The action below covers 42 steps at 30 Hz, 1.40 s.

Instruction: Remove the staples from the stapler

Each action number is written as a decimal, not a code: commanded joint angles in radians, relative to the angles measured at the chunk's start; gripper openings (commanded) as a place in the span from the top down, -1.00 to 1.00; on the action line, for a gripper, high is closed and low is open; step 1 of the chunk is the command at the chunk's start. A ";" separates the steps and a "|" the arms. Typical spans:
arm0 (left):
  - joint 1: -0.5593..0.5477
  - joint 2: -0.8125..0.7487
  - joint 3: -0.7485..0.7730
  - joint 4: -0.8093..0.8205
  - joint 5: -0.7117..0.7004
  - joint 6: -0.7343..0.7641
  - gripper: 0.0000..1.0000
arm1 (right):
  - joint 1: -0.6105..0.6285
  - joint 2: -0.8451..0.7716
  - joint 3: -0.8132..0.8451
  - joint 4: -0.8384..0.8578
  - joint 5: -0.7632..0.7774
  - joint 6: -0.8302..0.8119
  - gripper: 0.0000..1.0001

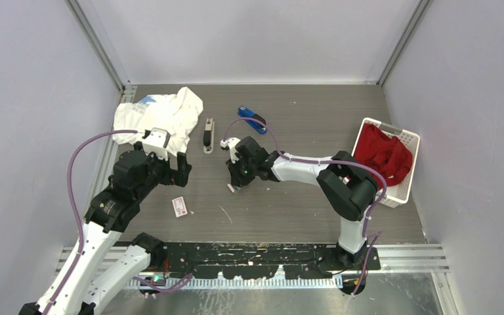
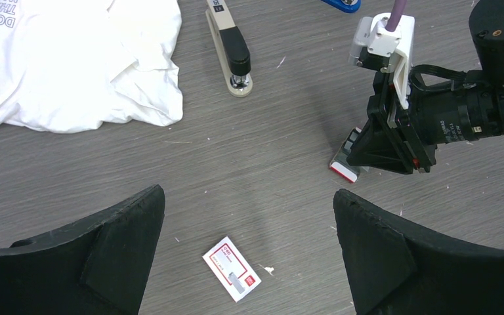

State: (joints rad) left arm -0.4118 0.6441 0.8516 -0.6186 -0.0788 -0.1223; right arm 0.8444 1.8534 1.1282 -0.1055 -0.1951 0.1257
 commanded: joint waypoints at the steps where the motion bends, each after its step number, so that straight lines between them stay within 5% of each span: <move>1: 0.005 -0.003 0.002 0.056 0.010 0.003 -0.97 | 0.005 -0.008 0.039 0.026 0.016 -0.018 0.71; 42: 0.005 -0.003 0.003 0.057 0.013 0.003 -0.97 | 0.006 0.017 0.054 0.010 0.029 -0.039 0.61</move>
State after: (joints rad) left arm -0.4118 0.6441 0.8516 -0.6182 -0.0776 -0.1223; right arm 0.8444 1.8729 1.1408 -0.1085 -0.1753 0.1028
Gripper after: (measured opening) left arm 0.986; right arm 0.225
